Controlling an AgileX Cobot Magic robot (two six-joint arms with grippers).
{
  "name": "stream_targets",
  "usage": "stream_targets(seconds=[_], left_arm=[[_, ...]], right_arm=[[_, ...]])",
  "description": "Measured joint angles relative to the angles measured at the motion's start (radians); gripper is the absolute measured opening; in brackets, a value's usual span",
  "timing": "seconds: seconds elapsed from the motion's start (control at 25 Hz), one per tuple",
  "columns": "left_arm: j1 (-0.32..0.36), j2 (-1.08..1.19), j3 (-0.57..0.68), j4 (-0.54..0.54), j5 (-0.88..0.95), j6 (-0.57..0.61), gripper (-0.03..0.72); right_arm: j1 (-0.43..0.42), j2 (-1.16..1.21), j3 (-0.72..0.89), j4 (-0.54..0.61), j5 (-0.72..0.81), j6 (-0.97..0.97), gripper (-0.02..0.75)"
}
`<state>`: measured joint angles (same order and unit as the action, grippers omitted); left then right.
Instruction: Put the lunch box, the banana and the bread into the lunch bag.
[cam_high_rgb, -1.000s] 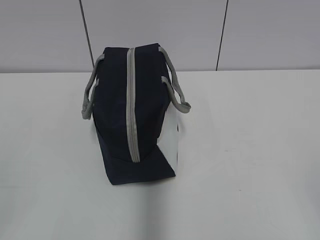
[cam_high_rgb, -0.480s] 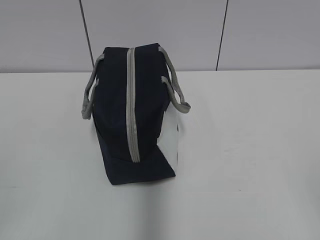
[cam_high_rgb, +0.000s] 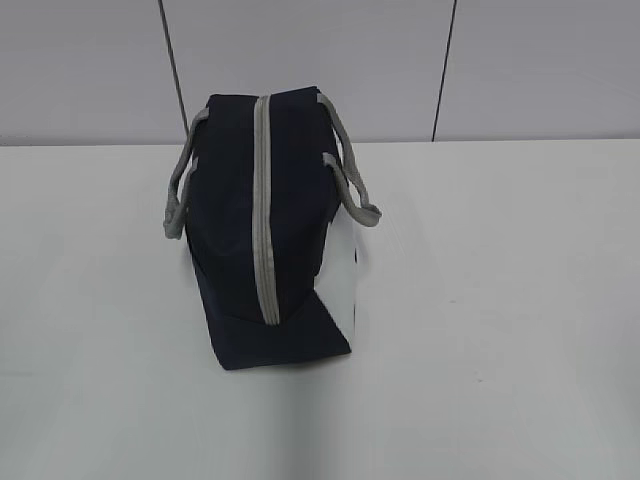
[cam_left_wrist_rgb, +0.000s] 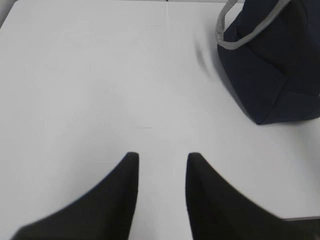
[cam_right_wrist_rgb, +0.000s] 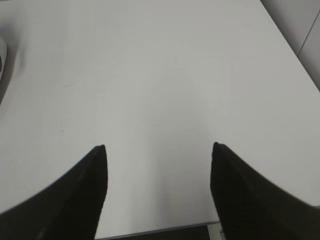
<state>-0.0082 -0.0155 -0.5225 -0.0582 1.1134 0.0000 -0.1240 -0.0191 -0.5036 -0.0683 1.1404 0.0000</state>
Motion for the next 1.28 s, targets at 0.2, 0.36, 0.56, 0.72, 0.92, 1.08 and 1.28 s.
stream_targets(seconds=[0.2,0.36,0.56,0.72,0.92,1.08,1.28], left_arm=[[0.0,0.0,0.0,0.018,0.0,-0.02,0.241],[0.0,0.0,0.0,0.021,0.0,-0.02,0.241],[0.0,0.0,0.0,0.022,0.0,-0.02,0.241],[0.0,0.0,0.0,0.022,0.0,-0.021,0.241],[0.002,0.0,0.0,0.022,0.0,-0.022,0.241],[0.021,0.0,0.0,0.022,0.0,-0.023,0.241],[0.04,0.0,0.0,0.023,0.0,-0.023,0.241]], right_arm=[[0.0,0.0,0.0,0.0,0.001,0.0,0.478],[0.0,0.0,0.0,0.0,0.001,0.005,0.479],[0.0,0.0,0.0,0.0,0.001,0.005,0.478],[0.0,0.0,0.0,0.0,0.001,0.005,0.478],[0.0,0.0,0.0,0.0,0.001,0.005,0.478],[0.0,0.0,0.0,0.0,0.001,0.005,0.478],[0.0,0.0,0.0,0.0,0.001,0.005,0.478]])
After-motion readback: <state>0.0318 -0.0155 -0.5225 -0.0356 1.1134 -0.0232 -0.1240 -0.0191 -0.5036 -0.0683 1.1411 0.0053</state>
